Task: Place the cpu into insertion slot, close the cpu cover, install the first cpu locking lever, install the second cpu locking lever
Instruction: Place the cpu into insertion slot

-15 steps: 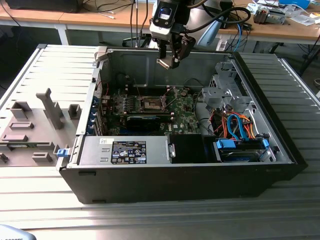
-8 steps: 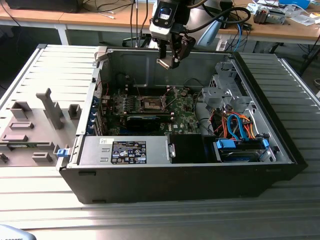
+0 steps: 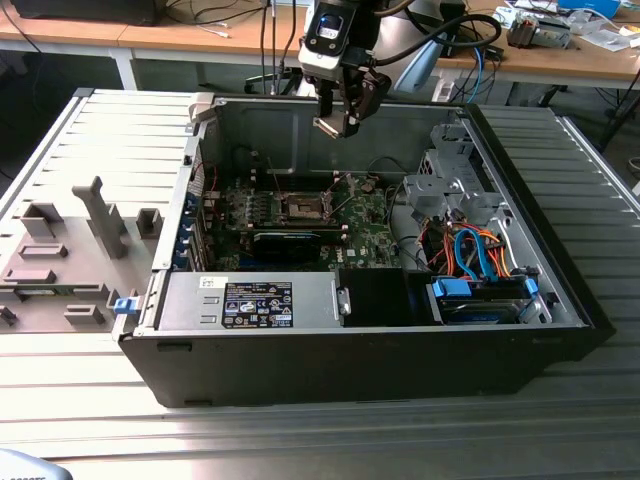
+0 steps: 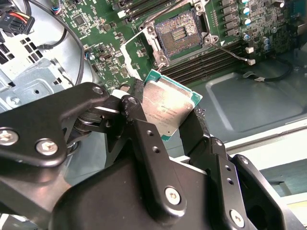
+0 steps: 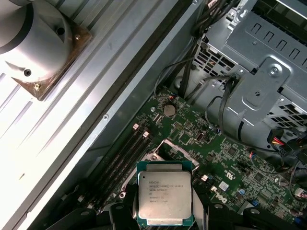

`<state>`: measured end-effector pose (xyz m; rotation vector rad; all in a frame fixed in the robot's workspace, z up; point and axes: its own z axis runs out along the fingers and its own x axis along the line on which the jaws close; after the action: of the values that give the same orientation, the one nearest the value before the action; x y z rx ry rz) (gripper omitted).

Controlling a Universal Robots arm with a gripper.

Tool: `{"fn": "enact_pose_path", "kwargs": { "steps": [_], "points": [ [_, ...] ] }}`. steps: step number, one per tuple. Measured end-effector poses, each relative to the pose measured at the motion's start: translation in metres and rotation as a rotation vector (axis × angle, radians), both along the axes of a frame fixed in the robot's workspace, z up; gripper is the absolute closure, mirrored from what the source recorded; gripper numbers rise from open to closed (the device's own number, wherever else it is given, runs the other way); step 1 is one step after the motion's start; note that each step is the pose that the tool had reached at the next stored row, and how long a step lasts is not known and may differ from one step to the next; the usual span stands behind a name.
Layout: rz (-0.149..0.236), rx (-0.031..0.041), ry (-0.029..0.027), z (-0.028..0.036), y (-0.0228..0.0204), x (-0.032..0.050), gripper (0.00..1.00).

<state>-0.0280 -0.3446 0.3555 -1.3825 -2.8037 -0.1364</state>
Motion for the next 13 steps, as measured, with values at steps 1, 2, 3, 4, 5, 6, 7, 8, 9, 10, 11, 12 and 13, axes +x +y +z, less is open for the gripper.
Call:
{"fn": "enact_pose_path", "kwargs": {
  "steps": [1,2,3,4,5,6,7,8,9,10,11,12,13],
  "points": [
    [-0.001,-0.0001,0.0000,0.0000,0.0000,0.0000,0.45],
    [-0.001,-0.0001,0.0001,0.0001,0.0000,0.0000,0.45],
    [-0.002,-0.0001,0.0000,0.0000,0.0000,0.0000,0.45],
    [-0.002,-0.0001,0.0000,0.0000,0.0000,0.0000,0.45],
    [-0.003,-0.0001,0.0000,0.0000,0.0000,0.0000,0.45],
    [-0.004,-0.0001,0.0000,0.0000,0.0000,0.0000,0.45],
    [-0.004,-0.0001,0.0000,0.0000,0.0000,0.0000,0.45],
    [-0.005,-0.0001,0.0000,0.0000,0.0000,0.0000,0.45],
    [-0.005,-0.0001,0.0000,0.0000,0.0000,0.0000,0.45],
    [-0.006,-0.0001,0.0000,0.0000,0.0000,0.0000,0.45],
    [-0.007,-0.0001,0.0000,0.0000,0.0000,0.0000,0.45],
    [-0.007,-0.0001,0.0000,0.0000,0.0000,0.0000,0.45],
    [-0.008,-0.0001,0.0000,0.0000,0.0000,0.0000,0.45]
  ]
}}
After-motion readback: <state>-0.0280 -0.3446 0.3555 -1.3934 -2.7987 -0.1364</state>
